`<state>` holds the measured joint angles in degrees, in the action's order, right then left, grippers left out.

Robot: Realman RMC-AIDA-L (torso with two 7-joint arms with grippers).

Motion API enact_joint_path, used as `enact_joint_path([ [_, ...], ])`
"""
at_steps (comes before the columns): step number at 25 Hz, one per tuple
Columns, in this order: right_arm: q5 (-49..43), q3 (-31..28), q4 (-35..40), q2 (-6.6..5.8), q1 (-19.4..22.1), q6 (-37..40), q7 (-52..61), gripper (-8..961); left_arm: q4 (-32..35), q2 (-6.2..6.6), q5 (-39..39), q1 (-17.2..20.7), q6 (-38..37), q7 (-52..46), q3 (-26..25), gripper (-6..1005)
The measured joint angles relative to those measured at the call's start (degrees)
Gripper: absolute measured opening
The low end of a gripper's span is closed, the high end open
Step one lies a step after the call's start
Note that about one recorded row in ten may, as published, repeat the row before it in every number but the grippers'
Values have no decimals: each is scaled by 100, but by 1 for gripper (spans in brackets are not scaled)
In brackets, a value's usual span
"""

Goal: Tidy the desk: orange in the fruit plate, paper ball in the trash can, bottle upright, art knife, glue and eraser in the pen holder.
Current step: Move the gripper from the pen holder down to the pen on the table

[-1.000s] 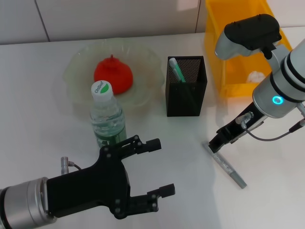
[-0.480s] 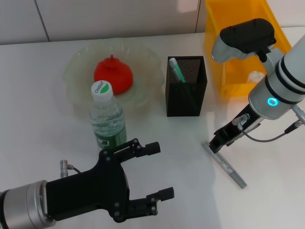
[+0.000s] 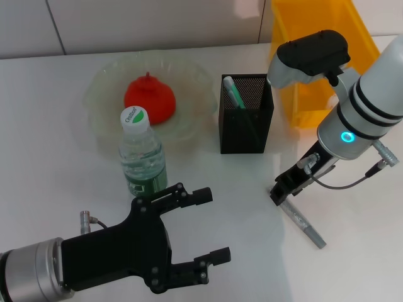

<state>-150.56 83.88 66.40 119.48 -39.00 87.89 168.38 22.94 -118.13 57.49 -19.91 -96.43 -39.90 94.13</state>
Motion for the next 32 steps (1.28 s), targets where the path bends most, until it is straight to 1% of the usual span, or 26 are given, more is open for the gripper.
enact_joint_path([
  [9,1,74,-304,6,-108,-136,-4,386,0,-8,-1,2,-1,0,0,785],
  [17,1,167,-316,6,-118,-139,-2,386,0,-8,-1,-3,-13,0,0,785],
  [22,-1,179,-366,3,-154,-133,-2,234,0,-8,-1,3,-17,0,0,785],
  [32,-6,161,-532,-12,-233,-132,-24,165,0,-8,-1,-31,-17,0,0,785],
])
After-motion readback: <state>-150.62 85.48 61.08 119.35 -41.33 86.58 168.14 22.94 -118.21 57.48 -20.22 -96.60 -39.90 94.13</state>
